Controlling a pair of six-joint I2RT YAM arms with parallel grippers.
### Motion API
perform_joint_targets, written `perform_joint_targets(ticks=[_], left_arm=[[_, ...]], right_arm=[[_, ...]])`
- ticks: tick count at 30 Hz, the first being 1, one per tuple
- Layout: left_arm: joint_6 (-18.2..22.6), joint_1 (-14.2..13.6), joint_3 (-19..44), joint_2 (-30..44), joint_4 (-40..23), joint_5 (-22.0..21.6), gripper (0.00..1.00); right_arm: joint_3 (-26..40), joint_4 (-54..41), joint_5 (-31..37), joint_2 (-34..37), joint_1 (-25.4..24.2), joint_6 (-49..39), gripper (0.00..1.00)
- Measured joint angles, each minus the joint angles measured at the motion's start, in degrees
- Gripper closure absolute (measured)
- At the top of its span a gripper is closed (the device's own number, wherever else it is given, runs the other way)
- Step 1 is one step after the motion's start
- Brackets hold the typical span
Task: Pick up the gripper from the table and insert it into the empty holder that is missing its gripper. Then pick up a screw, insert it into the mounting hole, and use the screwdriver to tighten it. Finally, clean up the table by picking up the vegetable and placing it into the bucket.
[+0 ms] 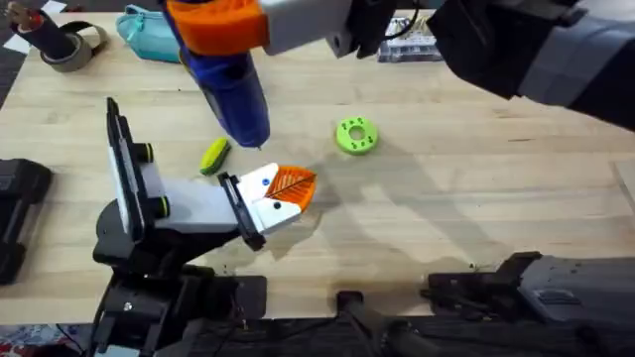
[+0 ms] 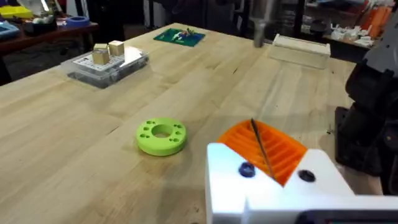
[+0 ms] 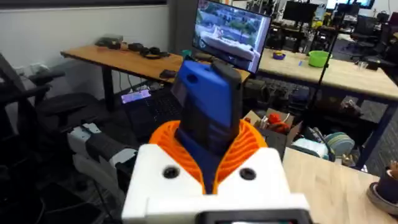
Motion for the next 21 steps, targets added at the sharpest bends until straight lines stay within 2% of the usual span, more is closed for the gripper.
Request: perform_joint_targets(ticks=[13,21], left_arm=[[0.0,0.0,0.0,0.0,0.0,0.0,0.986],[0.0,0.0,0.0,0.0,0.0,0.0,0.986]], right_arm=[[-1.0,0.3,-0.1,0.0,0.8,-2.3,0.956],[-8.5,1.8,1.6,-0.5,1.9,-4.7,0.956]])
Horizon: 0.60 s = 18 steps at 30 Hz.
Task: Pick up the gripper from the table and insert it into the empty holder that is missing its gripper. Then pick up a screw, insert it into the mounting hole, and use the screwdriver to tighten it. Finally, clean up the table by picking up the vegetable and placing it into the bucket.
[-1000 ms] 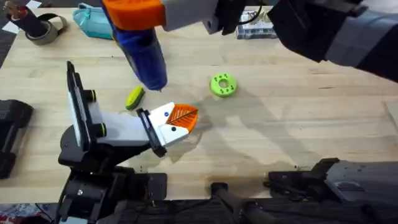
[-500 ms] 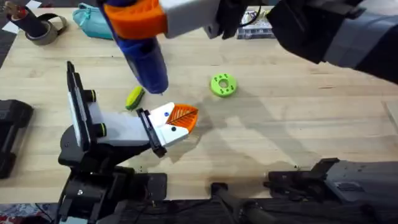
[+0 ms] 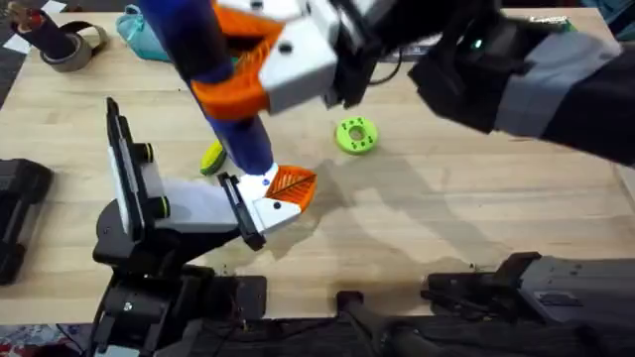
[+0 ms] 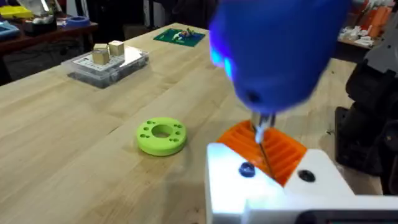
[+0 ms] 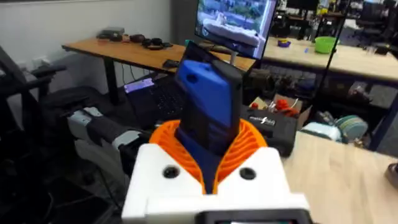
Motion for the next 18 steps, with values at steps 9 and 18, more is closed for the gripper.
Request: perform_joint_targets(ticks=[9,18], left_arm=[[0.0,0.0,0.0,0.0,0.0,0.0,0.986],[0.0,0.0,0.0,0.0,0.0,0.0,0.986]], right_arm=[[-4.2,1.8,1.3,-3.1,0.3,-1.7,0.956],[-5.1,3.9,1.5,-3.8,0.6,-3.4,0.954]])
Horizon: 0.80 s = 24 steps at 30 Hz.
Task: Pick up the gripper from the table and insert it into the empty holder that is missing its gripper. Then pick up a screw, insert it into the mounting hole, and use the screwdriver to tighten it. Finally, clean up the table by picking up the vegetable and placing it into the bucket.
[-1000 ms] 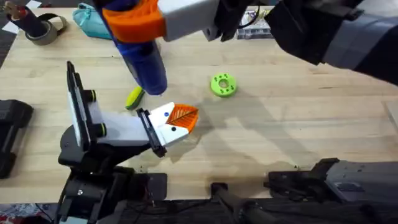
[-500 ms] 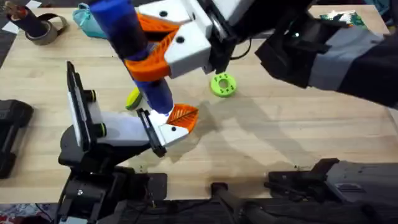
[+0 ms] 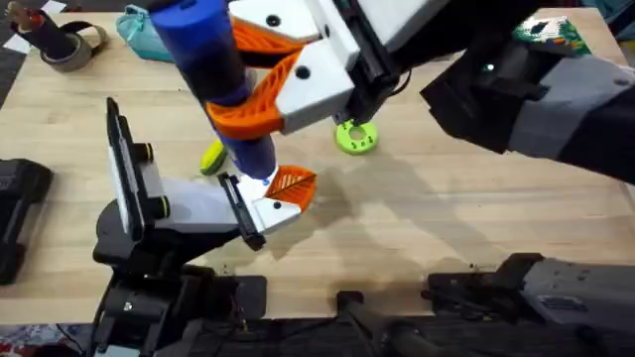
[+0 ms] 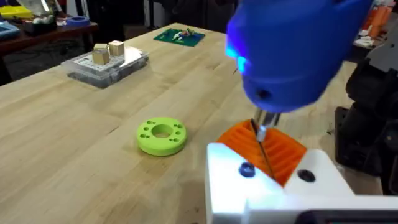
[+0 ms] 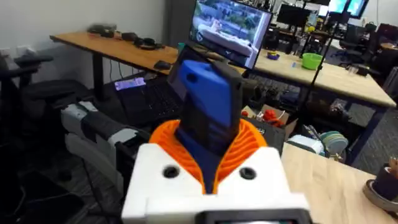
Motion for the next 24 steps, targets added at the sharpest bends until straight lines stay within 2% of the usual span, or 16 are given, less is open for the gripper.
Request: perform_joint_targets(ticks=[7,24], left_arm=[[0.0,0.0,0.0,0.0,0.0,0.0,0.986],[0.0,0.0,0.0,0.0,0.0,0.0,0.986]], right_arm=[[-3.2,5.8,0.0,0.0,0.2,-0.2,0.956],[-3.5,5.6,0.0,0.0,0.2,0.3,0.954]])
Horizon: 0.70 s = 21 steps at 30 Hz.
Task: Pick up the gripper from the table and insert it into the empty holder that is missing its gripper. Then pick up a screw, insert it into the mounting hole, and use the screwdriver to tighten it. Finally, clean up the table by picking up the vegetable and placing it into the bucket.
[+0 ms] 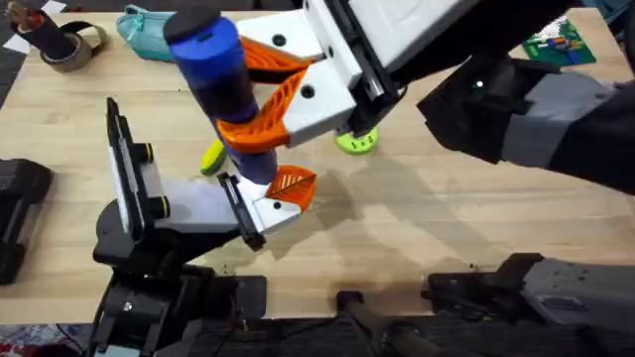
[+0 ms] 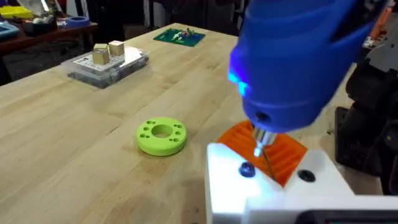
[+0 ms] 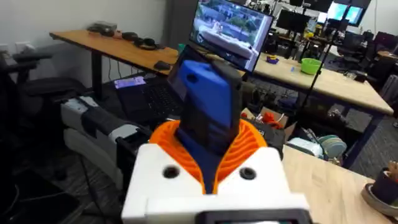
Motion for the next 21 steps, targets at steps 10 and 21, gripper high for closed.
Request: perform_joint_targets(ticks=[10,21], left_arm=[[0.0,0.0,0.0,0.0,0.0,0.0,0.986],[0.0,0.0,0.0,0.0,0.0,0.0,0.986]], right_arm=[[0.0,0.0,0.1,0.0,0.0,0.0,0.956],[-1.3,0.2,1.0,0.3,0.0,-0.1,0.956]])
